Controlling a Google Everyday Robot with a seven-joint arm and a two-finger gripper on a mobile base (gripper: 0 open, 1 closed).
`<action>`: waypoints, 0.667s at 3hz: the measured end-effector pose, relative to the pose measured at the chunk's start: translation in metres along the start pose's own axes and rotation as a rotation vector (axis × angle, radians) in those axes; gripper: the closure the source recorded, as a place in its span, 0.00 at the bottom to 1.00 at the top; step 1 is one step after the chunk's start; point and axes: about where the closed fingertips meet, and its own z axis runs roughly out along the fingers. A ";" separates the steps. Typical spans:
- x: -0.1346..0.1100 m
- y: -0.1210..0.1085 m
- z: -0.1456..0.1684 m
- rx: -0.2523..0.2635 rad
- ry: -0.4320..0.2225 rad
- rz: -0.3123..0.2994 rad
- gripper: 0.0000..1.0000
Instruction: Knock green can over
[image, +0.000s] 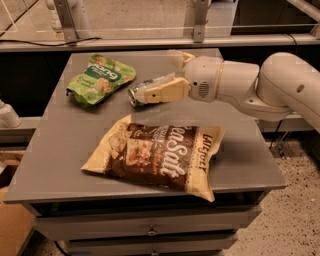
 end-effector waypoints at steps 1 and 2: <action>0.011 -0.013 -0.014 0.038 0.016 -0.041 0.00; 0.019 -0.035 -0.029 0.075 0.016 -0.073 0.00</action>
Offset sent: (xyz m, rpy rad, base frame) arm 0.0402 -0.0739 -0.0297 -0.0590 -0.0987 -0.1259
